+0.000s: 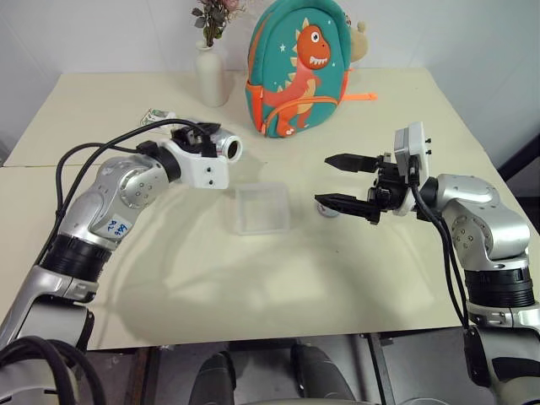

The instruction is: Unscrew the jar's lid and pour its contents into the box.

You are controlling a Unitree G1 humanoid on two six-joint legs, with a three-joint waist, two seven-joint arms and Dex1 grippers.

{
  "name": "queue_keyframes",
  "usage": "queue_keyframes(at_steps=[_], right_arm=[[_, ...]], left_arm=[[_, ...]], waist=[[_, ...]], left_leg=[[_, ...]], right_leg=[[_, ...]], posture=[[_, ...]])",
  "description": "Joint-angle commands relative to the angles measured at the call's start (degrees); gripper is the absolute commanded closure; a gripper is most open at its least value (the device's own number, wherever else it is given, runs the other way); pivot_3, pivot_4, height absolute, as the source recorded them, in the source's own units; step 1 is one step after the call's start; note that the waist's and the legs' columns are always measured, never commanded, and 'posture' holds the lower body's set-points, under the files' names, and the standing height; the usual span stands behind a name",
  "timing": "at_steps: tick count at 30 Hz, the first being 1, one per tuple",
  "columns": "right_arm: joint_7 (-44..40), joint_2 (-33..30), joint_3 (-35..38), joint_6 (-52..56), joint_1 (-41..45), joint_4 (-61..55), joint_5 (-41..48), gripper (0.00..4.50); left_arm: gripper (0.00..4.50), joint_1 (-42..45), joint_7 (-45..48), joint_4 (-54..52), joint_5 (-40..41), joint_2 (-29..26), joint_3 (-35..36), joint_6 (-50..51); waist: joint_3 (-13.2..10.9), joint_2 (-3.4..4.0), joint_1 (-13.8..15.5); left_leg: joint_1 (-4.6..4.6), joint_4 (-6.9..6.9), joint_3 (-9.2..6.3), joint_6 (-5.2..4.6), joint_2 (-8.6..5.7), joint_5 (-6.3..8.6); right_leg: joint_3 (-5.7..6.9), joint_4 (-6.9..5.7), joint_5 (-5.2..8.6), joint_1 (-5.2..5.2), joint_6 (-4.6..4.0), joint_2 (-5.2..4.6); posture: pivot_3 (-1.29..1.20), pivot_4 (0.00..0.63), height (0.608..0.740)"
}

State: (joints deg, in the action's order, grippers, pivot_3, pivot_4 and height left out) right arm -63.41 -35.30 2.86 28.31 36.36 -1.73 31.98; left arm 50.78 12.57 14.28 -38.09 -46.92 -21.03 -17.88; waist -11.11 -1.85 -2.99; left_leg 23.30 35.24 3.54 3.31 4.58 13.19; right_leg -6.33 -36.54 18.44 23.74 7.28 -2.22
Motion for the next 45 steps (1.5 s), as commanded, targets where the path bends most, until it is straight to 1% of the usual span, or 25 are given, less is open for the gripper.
queue_keyframes(at_steps=[1, 2, 3, 6, 9, 11, 14, 16, 20, 22, 24, 25, 28, 30, 31, 32, 34, 35, 36, 38, 39, 42, 43, 45], right_arm=[[1.4, 0.5, 1.7, -1.6, -0.9, -0.7, 0.2, 0.02], [1.8, 0.7, 1.8, -1.7, -1.1, -0.8, 0.3, 0.02], [2.1, 0.8, 1.8, -1.7, -1.2, -0.8, 0.3, 0.02], [4.0, 2.0, 2.5, -1.2, -1.1, -0.8, 1.3, 0.02], [5.8, 3.4, 3.0, -0.6, -1.2, -1.1, 2.1, 0.02], [6.5, 3.9, 3.1, -0.5, -1.4, -1.2, 2.3, 0.02], [7.3, 4.7, 3.3, -0.4, -1.7, -1.1, 2.7, 0.02], [7.8, 5.3, 3.5, -0.1, -1.4, -0.6, 3.0, 0.02], [7.8, 6.3, 3.2, -0.6, -1.9, -0.7, 3.0, 0.02], [7.9, 6.6, 3.3, -0.5, -2.0, -0.9, 3.3, 0.02], [8.0, 6.6, 3.4, -0.4, -2.0, -0.9, 3.5, 0.02], [7.9, 6.6, 3.4, -0.6, -2.1, -0.7, 3.4, 0.02], [7.7, 6.4, 3.4, -0.9, -1.9, 0.0, 3.2, 0.02], [7.2, 6.3, 3.2, -0.9, -1.6, 0.3, 3.2, 0.02], [6.9, 6.3, 3.0, -0.9, -1.5, 0.4, 3.2, 0.02], [6.7, 6.3, 2.9, -0.9, -1.4, 0.4, 3.3, 0.02], [6.3, 6.3, 2.7, -0.8, -1.3, 0.4, 3.4, 0.02], [5.9, 6.3, 2.5, -0.7, -1.2, 0.4, 3.4, 0.02], [5.6, 6.3, 2.4, -0.6, -1.2, 0.3, 3.5, 0.02], [5.0, 6.2, 2.0, -0.5, -1.0, 0.3, 3.4, 0.02], [4.5, 6.2, 1.8, -0.4, -0.9, 0.3, 3.4, 0.02], [3.6, 6.1, 1.3, -0.5, -0.4, 0.6, 3.0, 0.02], [3.4, 6.1, 1.2, -0.6, -0.3, 0.7, 2.9, 0.02], [2.8, 6.3, 0.8, -0.9, 0.7, 1.5, 2.6, 0.02]], left_arm=[[2.53, 5.5, -9.5, 1.2, -16.4, -2.2, -5.3, -6.2], [2.53, 7.0, -13.5, 0.9, -22.7, -3.1, -7.6, -7.0], [2.53, 8.0, -16.3, 0.9, -26.9, -3.7, -9.1, -7.5], [2.53, 9.9, -21.3, 2.3, -32.7, -2.1, -11.6, -8.4], [2.53, 11.5, -25.8, 5.5, -39.7, 0.7, -15.3, -6.7], [2.53, 12.4, -27.8, 7.1, -42.7, 2.3, -16.9, -6.0], [2.53, 16.8, -29.3, 6.5, -48.3, 4.6, -20.0, -6.1], [2.53, 19.4, -28.7, 7.8, -50.0, 5.7, -21.0, -6.0], [2.53, 20.4, -28.6, 9.9, -52.0, 4.9, -22.7, -6.5], [2.53, 19.2, -26.9, 10.9, -50.2, 4.4, -22.1, -7.4], [2.53, 18.0, -24.3, 11.3, -47.7, 4.2, -21.0, -8.2], [2.53, 16.9, -22.9, 10.5, -45.0, 4.0, -19.4, -8.4], [2.53, 13.4, -18.1, 8.8, -33.7, 3.2, -13.2, -9.9], [2.53, 10.3, -12.2, 7.7, -21.7, 3.6, -7.2, -9.7], [2.53, 8.3, -7.7, 6.9, -14.5, 4.5, -3.8, -8.2], [2.53, 6.2, -3.4, 5.5, -6.7, 6.3, 0.3, -5.1], [2.53, 2.5, 3.3, 2.3, 3.7, 8.4, 7.7, 3.0], [2.53, 0.6, 6.8, 0.1, 10.0, 10.6, 12.3, 10.0], [2.53, -0.6, 9.3, -1.8, 14.1, 12.1, 15.3, 15.1], [2.53, -3.4, 13.1, -6.6, 23.6, 15.4, 23.3, 28.6], [2.53, -4.9, 12.4, -8.7, 26.1, 16.2, 27.2, 33.2], [2.53, -8.8, 9.8, -14.2, 31.7, 18.4, 36.0, 45.1], [2.53, -9.7, 9.1, -15.7, 33.0, 18.9, 37.7, 47.9], [2.53, -14.9, 7.0, -18.5, 36.2, 20.7, 43.5, 49.7]], waist=[[0.0, 0.0, 0.1], [0.0, 0.0, 0.1], [0.0, 0.0, 0.1], [0.0, 0.0, 0.1], [0.0, 0.0, 0.4], [0.0, 0.0, 0.7], [0.0, -0.02, 1.2], [0.0, -0.03, 1.5], [0.0, -0.02, 1.3], [0.0, -0.02, 1.2], [0.0, -0.02, 1.2], [0.0, -0.02, 1.3], [0.0, -0.03, 1.4], [0.0, -0.03, 1.4], [0.0, -0.03, 1.4], [0.0, -0.02, 1.4], [0.0, -0.02, 1.4], [0.0, -0.02, 1.4], [0.0, -0.02, 1.3], [0.0, -0.02, 1.0], [0.0, -0.02, 0.8], [0.0, -0.02, -0.2], [0.0, -0.02, -0.3], [0.0, -0.02, -0.6]], left_leg=[[0.0, 0.0, 0.05, -0.01, 0.0, 0.01], [0.0, 0.01, 0.08, -0.03, 0.0, 0.03], [-0.01, 0.01, 0.14, -0.03, 0.0, 0.04], [-0.02, 0.02, 0.23, -0.07, 0.0, 0.06], [-0.02, 0.08, 0.23, -0.07, 0.01, 0.06], [-0.02, 0.17, 0.24, -0.08, 0.01, 0.06], [0.0, 0.27, 0.25, -0.09, 0.01, 0.07], [0.04, 0.31, 0.26, -0.08, 0.01, 0.07], [0.03, 0.33, 0.31, -0.09, 0.0, 0.08], [-0.03, 0.31, 0.35, -0.09, 0.02, 0.08], [-0.03, 0.33, 0.35, -0.09, 0.06, 0.08], [-0.03, 0.35, 0.35, -0.09, 0.07, 0.07], [0.02, 0.43, 0.35, -0.08, 0.07, 0.07], [0.06, 0.5, 0.35, -0.09, 0.09, 0.08], [0.05, 0.53, 0.36, -0.09, 0.09, 0.08], [0.06, 0.57, 0.36, -0.09, 0.1, 0.08], [0.05, 0.67, 0.36, -0.1, 0.11, 0.08], [0.07, 0.74, 0.35, -0.1, 0.12, 0.08], [0.05, 0.8, 0.35, -0.1, 0.11, 0.08], [0.03, 0.92, 0.32, -0.09, 0.12, 0.08], [-0.02, 0.95, 0.31, -0.08, 0.12, 0.07], [-0.05, 0.94, 0.13, 0.0, 0.13, 0.01], [-0.05, 0.95, 0.08, 0.03, 0.13, -0.01], [-0.07, 0.95, 0.01, 0.05, 0.13, -0.03]], right_leg=[[-0.04, 0.02, -0.01, 0.01, 0.03, 0.0], [-0.06, 0.05, -0.02, 0.01, 0.04, 0.0], [-0.1, 0.04, -0.03, 0.01, 0.06, 0.0], [-0.19, 0.03, -0.05, 0.03, 0.09, -0.01], [-0.18, -0.06, -0.05, 0.05, 0.09, 0.0], [-0.18, -0.13, -0.05, 0.05, 0.09, 0.0], [-0.19, -0.24, -0.05, 0.09, 0.1, 0.0], [-0.19, -0.31, -0.05, 0.15, 0.1, 0.01], [-0.24, -0.34, -0.05, 0.16, 0.1, 0.01], [-0.27, -0.41, -0.04, 0.16, 0.11, 0.02], [-0.27, -0.51, -0.04, 0.2, 0.1, 0.07], [-0.27, -0.55, -0.04, 0.22, 0.09, 0.08], [-0.27, -0.58, -0.04, 0.23, 0.1, 0.06], [-0.27, -0.58, -0.04, 0.23, 0.1, 0.06], [-0.27, -0.61, -0.04, 0.23, 0.1, 0.06], [-0.26, -0.65, -0.04, 0.23, 0.09, 0.06], [-0.26, -0.75, -0.04, 0.22, 0.09, 0.06], [-0.25, -0.82, -0.04, 0.22, 0.09, 0.07], [-0.26, -0.87, -0.04, 0.21, 0.09, 0.07], [-0.26, -1.02, -0.04, 0.21, 0.1, 0.11], [-0.28, -1.11, -0.04, 0.19, 0.1, 0.12], [-0.28, -1.24, -0.04, 0.19, 0.09, 0.23], [-0.28, -1.29, -0.04, 0.19, 0.09, 0.25], [-0.26, -1.3, -0.05, 0.15, 0.09, 0.25]], posture=[[0.0, 0.15, 0.74], [0.0, 0.15, 0.74], [0.0, 0.15, 0.74], [0.0, 0.15, 0.74], [0.0, 0.15, 0.74], [0.0, 0.15, 0.74], [0.0, 0.15, 0.74], [0.0, 0.15, 0.74], [0.0, 0.15, 0.74], [0.0, 0.15, 0.74], [0.0, 0.15, 0.74], [0.0, 0.15, 0.74], [0.0, 0.15, 0.74], [0.0, 0.15, 0.74], [0.0, 0.15, 0.74], [0.0, 0.15, 0.74], [0.0, 0.15, 0.74], [0.0, 0.15, 0.74], [0.0, 0.15, 0.74], [0.0, 0.15, 0.74], [0.0, 0.15, 0.74], [0.0, 0.15, 0.74], [0.0, 0.15, 0.74], [0.0, 0.15, 0.74]])
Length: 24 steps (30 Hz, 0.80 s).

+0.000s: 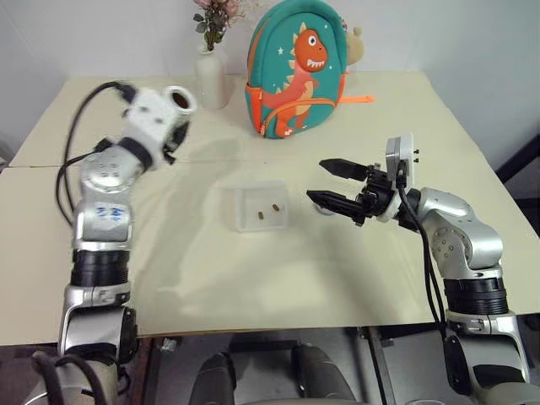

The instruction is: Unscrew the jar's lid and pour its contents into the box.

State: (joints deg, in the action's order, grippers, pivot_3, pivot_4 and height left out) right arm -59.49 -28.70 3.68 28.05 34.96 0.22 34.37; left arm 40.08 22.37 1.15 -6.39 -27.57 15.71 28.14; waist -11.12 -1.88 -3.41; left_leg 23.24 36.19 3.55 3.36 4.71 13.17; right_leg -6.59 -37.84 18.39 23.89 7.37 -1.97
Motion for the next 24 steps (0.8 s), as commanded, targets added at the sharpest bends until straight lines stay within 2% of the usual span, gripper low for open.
queue_keyframes(at_steps=[1, 3, 9, 12, 24], right_arm=[[-1.4, -0.2, -0.3, -0.9, 2.6, 0.0, 0.1, 0.02], [-2.2, 0.0, -0.9, -1.3, 3.5, 0.7, -0.2, 0.02], [-8.6, 0.1, -5.9, -5.4, 7.1, 2.9, -3.6, 0.02], [-10.0, 0.6, -6.7, -7.4, 9.1, 4.6, -4.5, 0.02], [-11.2, 1.7, -7.5, -9.3, 10.3, 4.7, -5.7, 0.02]], left_arm=[[2.53, -6.9, -3.5, -5.9, 5.2, 1.6, 8.4, 3.4], [2.53, -10.6, -3.1, -5.8, 7.4, 1.6, 10.2, 3.1], [2.53, -18.6, -4.8, 0.4, 11.7, 1.7, 15.1, -8.7], [2.53, -20.1, -6.6, 3.2, 13.1, 2.2, 16.3, -13.7], [2.53, -23.0, -7.6, 7.7, 18.4, 2.3, 16.7, -19.2]], waist=[[0.0, 0.0, -0.3], [0.0, 0.0, -0.5], [0.0, -0.08, -0.2], [0.0, -0.08, -0.1], [0.0, -0.12, -0.2]], left_leg=[[-0.03, 0.0, 0.01, 0.0, 0.0, 0.0], [-0.07, -0.01, -0.01, 0.0, 0.01, 0.0], [-0.05, 0.0, -0.05, 0.01, 0.01, 0.01], [-0.05, -0.02, -0.05, 0.02, 0.01, 0.02], [-0.03, -0.14, -0.01, 0.13, 0.07, 0.12]], right_leg=[[-0.03, 0.01, 0.0, -0.03, 0.0, 0.0], [-0.01, 0.03, 0.0, -0.07, 0.0, 0.0], [0.03, 0.12, -0.03, -0.1, -0.03, -0.01], [0.03, 0.18, -0.04, -0.12, -0.04, -0.01], [0.06, 0.42, -0.03, -0.12, -0.05, -0.01]], posture=[[0.0, 0.15, 0.74], [0.0, 0.15, 0.74], [0.0, 0.15, 0.74], [0.0, 0.15, 0.74], [0.0, 0.15, 0.74]])
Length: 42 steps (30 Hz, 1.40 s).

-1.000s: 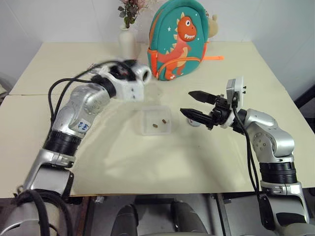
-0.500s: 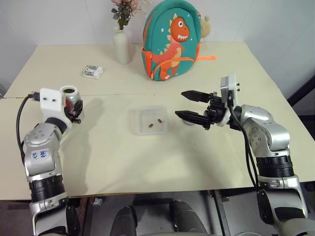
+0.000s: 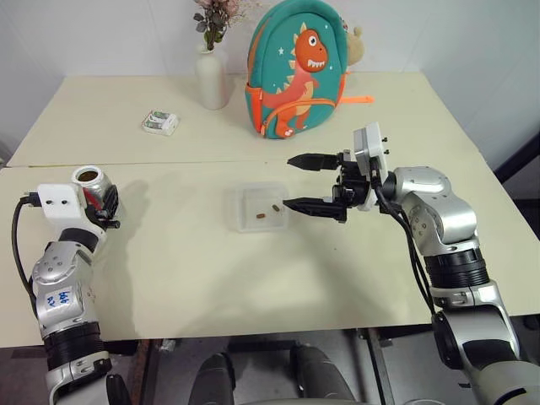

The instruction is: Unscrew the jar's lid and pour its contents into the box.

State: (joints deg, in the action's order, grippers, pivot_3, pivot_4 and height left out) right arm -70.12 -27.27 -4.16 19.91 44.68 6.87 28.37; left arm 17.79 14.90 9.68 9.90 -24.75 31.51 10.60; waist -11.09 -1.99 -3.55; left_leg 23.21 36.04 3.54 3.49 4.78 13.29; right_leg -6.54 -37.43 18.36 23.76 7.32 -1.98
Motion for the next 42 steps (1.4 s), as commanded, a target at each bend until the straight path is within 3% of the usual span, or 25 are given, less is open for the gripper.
queue_keyframes(at_steps=[1, 9, 16, 28, 35, 42], right_arm=[[-0.6, 0.3, 0.4, -1.1, 0.6, -2.0, 0.3, 0.02], [-0.7, 0.3, 0.5, -0.5, 0.3, -2.5, 0.4, 0.0], [-0.6, 0.0, 0.6, 0.3, -0.3, -3.5, 0.8, 0.0], [-1.9, -1.0, 1.0, 2.6, -2.0, -5.0, 2.0, 0.0], [-3.8, -2.5, 1.4, 1.6, -2.2, -3.8, 1.4, 0.0], [-5.1, -5.6, 1.8, -5.3, -3.2, -1.2, -2.5, 0.0]], left_arm=[[2.53, -0.8, -0.1, -0.7, 2.5, -0.6, 0.8, -1.8], [0.04, -4.4, 0.7, -4.3, 4.4, -1.5, -0.6, -0.3], [0.04, -10.9, -0.1, -13.5, 4.1, -2.5, -0.3, 3.2], [0.04, -33.8, 0.8, -38.0, 7.1, -0.3, 5.3, 10.7], [0.04, -37.4, 14.6, -42.6, 7.3, -7.4, 2.4, 1.0], [0.04, -32.8, 33.3, -38.3, 12.9, -19.1, -0.4, -6.9]], waist=[[0.0, 0.0, 0.0], [0.0, 0.0, 0.0], [0.0, 0.0, -0.4], [0.0, -0.01, -1.4], [0.0, -0.07, -1.3], [0.0, -0.07, -1.6]], left_leg=[[0.0, -0.01, 0.0, 0.01, 0.01, 0.0], [0.0, -0.02, 0.01, 0.03, 0.01, 0.02], [0.0, -0.05, 0.02, 0.07, 0.03, 0.06], [0.0, -0.13, 0.07, 0.08, 0.12, 0.32], [0.0, -0.13, 0.1, 0.06, 0.11, 0.41], [-0.01, -0.42, 0.37, -0.01, 0.0, 0.47]], right_leg=[[0.01, 0.0, 0.0, 0.0, -0.01, 0.0], [0.02, 0.02, 0.01, 0.0, -0.02, 0.0], [0.0, 0.07, 0.02, 0.0, -0.04, 0.0], [0.01, 0.4, 0.08, -0.03, -0.14, -0.01], [0.04, 0.61, 0.6, -0.08, -1.11, -0.09], [0.07, 0.96, 0.61, -0.08, -1.18, -0.35]], posture=[[0.0, 0.15, 0.74], [0.0, 0.15, 0.74], [0.0, 0.15, 0.74], [0.0, 0.15, 0.74], [0.0, 0.15, 0.74], [0.0, 0.15, 0.74]])
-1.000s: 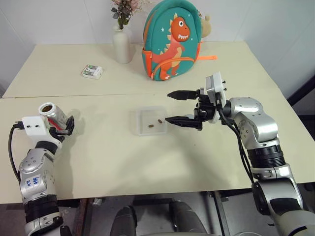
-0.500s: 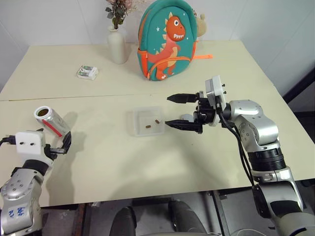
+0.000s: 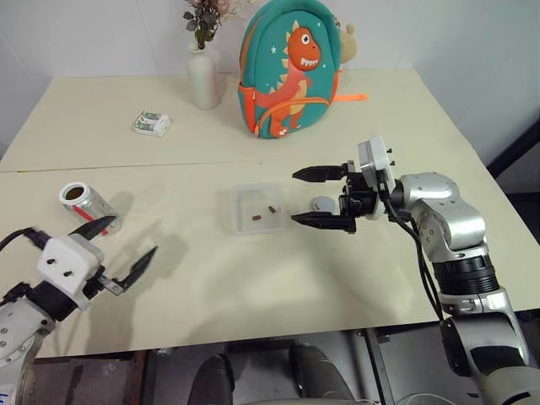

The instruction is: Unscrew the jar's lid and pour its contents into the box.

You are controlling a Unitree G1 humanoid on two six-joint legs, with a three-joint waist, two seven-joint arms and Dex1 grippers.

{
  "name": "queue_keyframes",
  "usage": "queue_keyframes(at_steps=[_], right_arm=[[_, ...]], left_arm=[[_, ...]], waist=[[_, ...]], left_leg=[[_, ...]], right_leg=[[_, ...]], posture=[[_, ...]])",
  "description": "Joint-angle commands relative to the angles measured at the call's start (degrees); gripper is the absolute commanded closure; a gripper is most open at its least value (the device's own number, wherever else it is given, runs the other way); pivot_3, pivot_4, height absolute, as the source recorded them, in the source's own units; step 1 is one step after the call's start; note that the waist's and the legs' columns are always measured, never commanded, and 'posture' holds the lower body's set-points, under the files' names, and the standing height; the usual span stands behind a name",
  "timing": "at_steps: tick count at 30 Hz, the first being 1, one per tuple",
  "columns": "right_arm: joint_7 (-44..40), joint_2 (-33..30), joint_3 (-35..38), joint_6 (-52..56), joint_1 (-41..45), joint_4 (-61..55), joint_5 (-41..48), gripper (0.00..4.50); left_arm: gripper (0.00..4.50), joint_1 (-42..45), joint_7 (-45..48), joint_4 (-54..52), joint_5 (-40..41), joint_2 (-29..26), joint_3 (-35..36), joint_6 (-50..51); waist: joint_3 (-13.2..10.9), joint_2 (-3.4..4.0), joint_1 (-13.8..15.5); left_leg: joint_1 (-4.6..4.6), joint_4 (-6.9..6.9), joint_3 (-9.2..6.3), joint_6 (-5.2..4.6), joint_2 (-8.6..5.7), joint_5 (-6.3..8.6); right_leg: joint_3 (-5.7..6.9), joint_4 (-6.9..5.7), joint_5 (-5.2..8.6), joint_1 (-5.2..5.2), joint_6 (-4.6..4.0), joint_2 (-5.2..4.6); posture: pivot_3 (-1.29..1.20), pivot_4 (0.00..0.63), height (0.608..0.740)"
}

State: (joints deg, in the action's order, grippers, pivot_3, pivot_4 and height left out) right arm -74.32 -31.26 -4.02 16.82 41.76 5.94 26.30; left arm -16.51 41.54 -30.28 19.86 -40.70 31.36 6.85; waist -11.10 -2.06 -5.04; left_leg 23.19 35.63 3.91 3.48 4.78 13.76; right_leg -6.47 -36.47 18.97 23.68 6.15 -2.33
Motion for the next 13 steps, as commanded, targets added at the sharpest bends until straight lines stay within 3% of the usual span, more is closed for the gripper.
queue_keyframes(at_steps=[1, 5, 13], right_arm=[[-1.2, -2.1, 1.7, -1.8, -0.5, -0.5, -0.3, 0.0], [-1.4, -4.8, 2.2, -2.3, -2.3, -2.5, -0.5, 0.0], [0.5, -6.1, 3.7, -4.2, -5.0, -4.0, -0.9, 0.0]], left_arm=[[0.04, 2.2, 8.5, 2.5, 3.6, -4.2, -0.4, -3.7], [0.04, 7.3, 12.0, 6.4, 5.5, -6.4, -1.7, -4.7], [0.04, 12.6, 10.0, 8.7, 7.2, -5.0, -2.7, -2.0]], waist=[[0.0, 0.0, -0.1], [0.0, 0.01, 0.1], [0.0, 0.01, 0.1]], left_leg=[[0.0, -0.07, 0.0, -0.02, 0.01, 0.02], [-0.01, -0.33, -0.01, -0.05, 0.02, 0.04], [0.0, -0.31, -0.01, -0.14, 0.06, 0.12]], right_leg=[[0.0, 0.05, 0.0, 0.01, 0.0, 0.02], [0.08, 0.05, -0.35, 0.1, 0.82, 0.06], [0.06, 0.04, -0.27, 0.11, 0.97, 0.12]], posture=[[0.0, 0.15, 0.74], [0.0, 0.15, 0.74], [0.0, 0.15, 0.74]])
